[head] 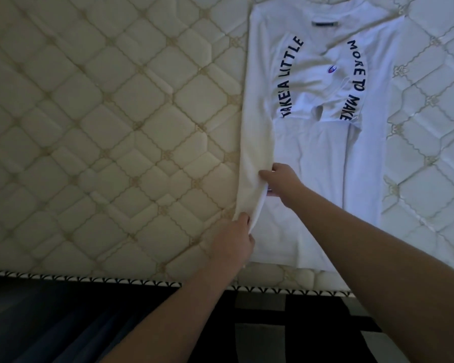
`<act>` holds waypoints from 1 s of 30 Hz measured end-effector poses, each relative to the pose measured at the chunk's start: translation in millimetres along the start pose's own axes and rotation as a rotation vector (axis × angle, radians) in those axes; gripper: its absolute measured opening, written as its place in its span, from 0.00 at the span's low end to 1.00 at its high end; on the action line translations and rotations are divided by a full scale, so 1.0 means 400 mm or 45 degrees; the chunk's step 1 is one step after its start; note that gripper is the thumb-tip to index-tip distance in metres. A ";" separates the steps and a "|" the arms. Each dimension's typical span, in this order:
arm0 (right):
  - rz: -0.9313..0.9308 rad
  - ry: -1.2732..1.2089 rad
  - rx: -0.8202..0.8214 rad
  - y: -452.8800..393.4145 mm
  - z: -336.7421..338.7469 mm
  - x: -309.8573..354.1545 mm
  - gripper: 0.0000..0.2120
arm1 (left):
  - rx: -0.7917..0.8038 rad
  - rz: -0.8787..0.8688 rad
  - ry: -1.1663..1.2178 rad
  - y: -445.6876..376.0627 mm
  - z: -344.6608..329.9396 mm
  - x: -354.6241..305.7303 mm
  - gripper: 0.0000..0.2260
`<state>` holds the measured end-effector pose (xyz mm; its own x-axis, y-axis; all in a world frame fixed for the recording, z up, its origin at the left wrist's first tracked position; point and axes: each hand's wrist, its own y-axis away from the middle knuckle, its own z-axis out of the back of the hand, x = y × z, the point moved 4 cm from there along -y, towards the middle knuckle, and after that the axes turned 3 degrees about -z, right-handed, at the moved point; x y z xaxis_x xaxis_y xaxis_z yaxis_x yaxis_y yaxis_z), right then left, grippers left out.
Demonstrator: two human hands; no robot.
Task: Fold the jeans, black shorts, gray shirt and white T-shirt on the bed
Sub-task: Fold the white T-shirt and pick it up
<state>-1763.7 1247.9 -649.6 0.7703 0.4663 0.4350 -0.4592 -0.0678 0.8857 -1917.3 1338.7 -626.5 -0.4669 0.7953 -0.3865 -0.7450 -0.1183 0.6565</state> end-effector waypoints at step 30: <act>0.130 0.365 -0.841 0.213 0.285 -0.481 0.18 | 0.073 0.452 0.747 0.035 -0.178 0.178 0.15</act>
<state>-1900.6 1052.0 -639.6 0.6050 0.7047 0.3705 -0.7634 0.3813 0.5213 -1994.9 1351.4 -691.3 -0.8710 0.2586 -0.4177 -0.4802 -0.2681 0.8352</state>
